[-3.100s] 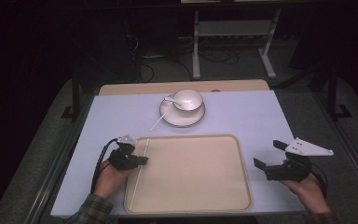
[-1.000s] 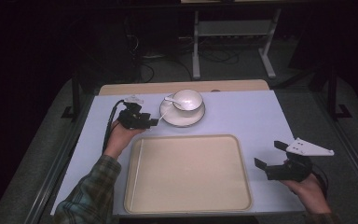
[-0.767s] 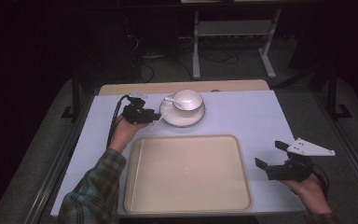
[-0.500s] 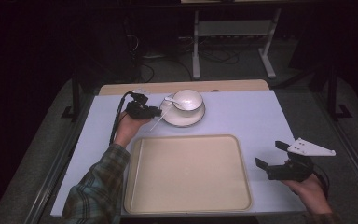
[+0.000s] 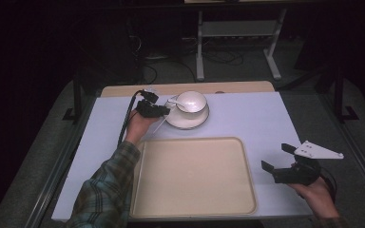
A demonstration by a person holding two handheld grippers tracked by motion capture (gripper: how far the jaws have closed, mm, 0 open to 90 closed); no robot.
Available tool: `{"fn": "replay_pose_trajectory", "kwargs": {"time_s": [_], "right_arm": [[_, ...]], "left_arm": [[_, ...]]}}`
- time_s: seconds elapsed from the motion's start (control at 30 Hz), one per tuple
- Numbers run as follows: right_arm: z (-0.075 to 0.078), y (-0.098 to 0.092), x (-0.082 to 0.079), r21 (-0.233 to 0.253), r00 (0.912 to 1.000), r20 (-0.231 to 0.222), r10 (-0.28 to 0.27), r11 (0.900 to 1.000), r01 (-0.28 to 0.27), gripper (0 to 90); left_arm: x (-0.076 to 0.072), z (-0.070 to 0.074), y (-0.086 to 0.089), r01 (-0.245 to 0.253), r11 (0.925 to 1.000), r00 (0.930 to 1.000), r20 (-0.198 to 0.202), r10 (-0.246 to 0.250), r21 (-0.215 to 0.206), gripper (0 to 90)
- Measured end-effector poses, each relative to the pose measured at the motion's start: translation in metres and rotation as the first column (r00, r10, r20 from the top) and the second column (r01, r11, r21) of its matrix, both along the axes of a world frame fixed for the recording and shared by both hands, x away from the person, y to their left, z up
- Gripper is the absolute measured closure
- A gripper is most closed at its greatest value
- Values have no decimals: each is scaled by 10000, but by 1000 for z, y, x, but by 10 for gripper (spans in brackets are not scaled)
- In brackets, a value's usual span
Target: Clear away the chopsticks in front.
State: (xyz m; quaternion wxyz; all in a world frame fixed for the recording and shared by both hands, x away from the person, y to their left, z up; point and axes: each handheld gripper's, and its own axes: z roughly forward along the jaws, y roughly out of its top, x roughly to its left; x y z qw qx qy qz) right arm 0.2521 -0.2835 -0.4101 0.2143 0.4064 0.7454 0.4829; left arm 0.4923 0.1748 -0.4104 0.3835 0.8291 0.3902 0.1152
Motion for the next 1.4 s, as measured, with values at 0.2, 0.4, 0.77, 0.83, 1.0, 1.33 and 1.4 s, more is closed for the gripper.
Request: {"fn": "replay_pose_trajectory", "kwargs": {"time_s": [0.2,0.4,0.77,0.83,1.0,1.33,1.4], "right_arm": [[0,-1,0,24,10000,15,-19,10000,19,0],[0,-1,-1,37,10000,22,-14,10000,14,0],[0,-2,0,72,10000,20,-24,10000,23,0],[0,-2,0,76,10000,20,-25,10000,25,0],[0,-2,0,81,10000,16,-28,10000,28,0],[0,-2,0,89,10000,-17,-31,10000,31,0],[0,-2,0,99,10000,-21,-30,9999,30,0]], "left_arm": [[4,-6,-5,5,9996,9999,-108,-2,267,740],[7,-11,-7,-105,9996,9998,-194,110,260,751],[9,-19,-13,-271,9985,9993,-229,282,465,780],[9,-21,-15,-314,9985,9992,-242,326,459,786],[10,-22,-16,-509,9975,9984,-211,519,484,816],[11,-22,-16,-806,9957,9966,-161,814,457,848],[11,-22,-15,-807,9958,9965,-179,816,423,849]]}}
